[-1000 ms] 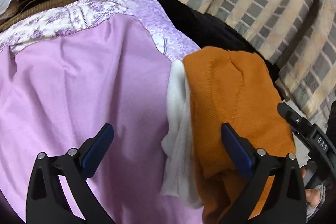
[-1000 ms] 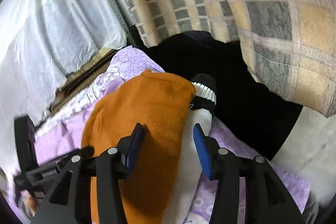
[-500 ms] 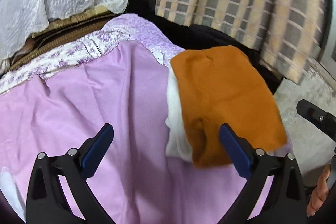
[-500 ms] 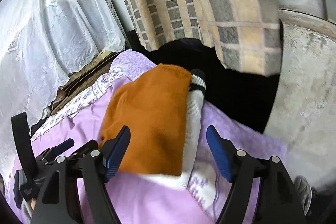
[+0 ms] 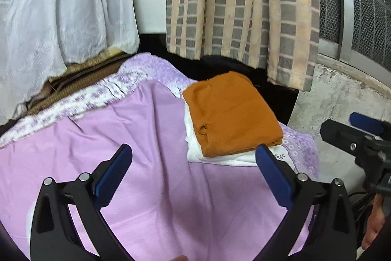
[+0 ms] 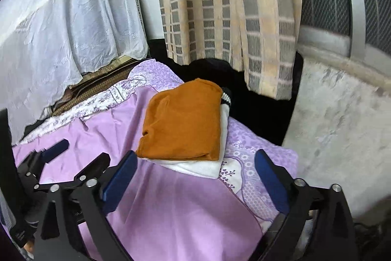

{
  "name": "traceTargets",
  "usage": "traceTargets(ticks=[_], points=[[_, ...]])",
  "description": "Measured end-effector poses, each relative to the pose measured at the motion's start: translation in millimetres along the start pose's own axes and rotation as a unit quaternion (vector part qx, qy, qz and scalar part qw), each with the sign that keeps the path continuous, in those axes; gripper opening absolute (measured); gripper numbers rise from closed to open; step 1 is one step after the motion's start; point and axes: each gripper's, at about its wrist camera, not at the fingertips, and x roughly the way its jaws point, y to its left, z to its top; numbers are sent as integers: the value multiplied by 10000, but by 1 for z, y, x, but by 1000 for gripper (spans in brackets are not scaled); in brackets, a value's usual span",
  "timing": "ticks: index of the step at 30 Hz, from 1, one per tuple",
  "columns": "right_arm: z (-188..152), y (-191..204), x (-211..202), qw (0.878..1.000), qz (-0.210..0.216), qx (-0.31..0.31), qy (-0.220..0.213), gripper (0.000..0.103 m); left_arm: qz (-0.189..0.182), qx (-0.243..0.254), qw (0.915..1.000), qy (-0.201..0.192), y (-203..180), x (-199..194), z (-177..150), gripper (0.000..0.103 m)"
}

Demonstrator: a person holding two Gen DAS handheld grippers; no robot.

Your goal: Fold small clothes

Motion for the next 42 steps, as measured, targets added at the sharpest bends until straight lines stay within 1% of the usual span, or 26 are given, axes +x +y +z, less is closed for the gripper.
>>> traceTargets(ticks=[3, 8, 13, 17, 25, 32, 42], points=[[4, 15, -19, 9996, -109, -211, -153, 99, -5, -27, 9999, -138, 4, -18, 3, 98], [5, 31, -41, 9991, -77, -310, -290, 99, 17, -128, 9994, -332, 15, -45, 6, 98], [5, 38, -48, 9992, 2, -263, -296, 99, -57, -300, 9989, -355, 27, -54, 7, 98], [1, 39, -45, 9995, 28, -235, -211, 99, -167, -378, 9988, -257, 30, -53, 6, 98], [-5, 34, -38, 9999, 102, -65, -71, 99, -79, -261, 9995, -156, 22, -45, 2, 98], [-8, 31, -32, 9998, 182, -36, 18, 99, 2, -235, 9997, -92, 20, -42, 1, 98], [-12, 32, -29, 9997, 235, -50, 45, 99, 18, -252, 9997, -69, 20, -40, 0, 98]])
